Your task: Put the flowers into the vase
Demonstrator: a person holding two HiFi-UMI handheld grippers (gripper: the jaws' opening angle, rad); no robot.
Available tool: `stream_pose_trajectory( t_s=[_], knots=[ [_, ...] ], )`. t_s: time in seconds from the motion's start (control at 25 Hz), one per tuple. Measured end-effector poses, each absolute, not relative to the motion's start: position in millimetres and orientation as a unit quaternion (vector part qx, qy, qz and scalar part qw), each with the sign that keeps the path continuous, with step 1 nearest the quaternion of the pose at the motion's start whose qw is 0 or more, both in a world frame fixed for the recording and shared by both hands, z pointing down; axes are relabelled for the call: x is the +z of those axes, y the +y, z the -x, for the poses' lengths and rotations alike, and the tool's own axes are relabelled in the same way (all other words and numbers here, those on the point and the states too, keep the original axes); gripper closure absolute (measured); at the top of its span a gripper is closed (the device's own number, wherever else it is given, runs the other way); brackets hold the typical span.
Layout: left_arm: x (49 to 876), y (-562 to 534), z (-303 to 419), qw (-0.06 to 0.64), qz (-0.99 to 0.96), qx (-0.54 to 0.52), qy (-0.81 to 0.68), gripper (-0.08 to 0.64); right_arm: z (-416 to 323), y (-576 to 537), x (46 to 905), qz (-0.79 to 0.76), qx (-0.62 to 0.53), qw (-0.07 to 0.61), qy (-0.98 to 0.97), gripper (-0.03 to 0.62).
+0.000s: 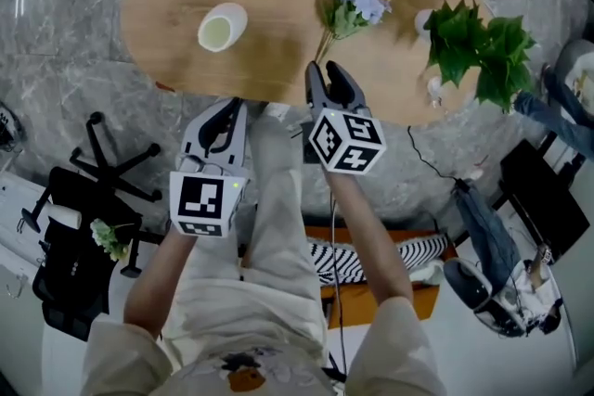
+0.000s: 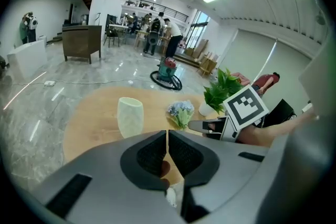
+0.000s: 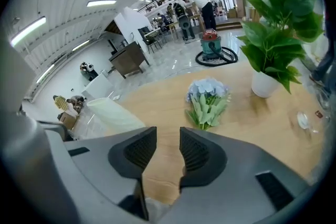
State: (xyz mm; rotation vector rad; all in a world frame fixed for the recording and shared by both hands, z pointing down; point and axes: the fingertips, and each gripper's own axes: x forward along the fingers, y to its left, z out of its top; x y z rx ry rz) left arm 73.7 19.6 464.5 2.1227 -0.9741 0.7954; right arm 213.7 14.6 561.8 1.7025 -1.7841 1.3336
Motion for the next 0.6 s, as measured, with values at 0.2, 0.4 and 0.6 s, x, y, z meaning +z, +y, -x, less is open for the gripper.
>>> stream_pose_trajectory(
  t_s=[0.2,0.4,0.6],
  knots=[
    [482.2,18.9,-65.5,0.34,-0.802,0.314,-0.377,0.538,-232.6,4.9,600.2,-0.607,0.5,0.198,-0.585,0.454],
    [492.4,19.0,-66.6,0.345,-0.802,0.313,-0.374,0.538,-239.9,-7.0,614.8,-0.614,0.516,0.196,-0.564,0.42],
    [502.6,19.3,-70.2,0.341,-0.807,0.314,-0.366,0.539,-248.3,-8.3,630.9,-0.625,0.529,0.206,-0.536,0.386]
  ],
)
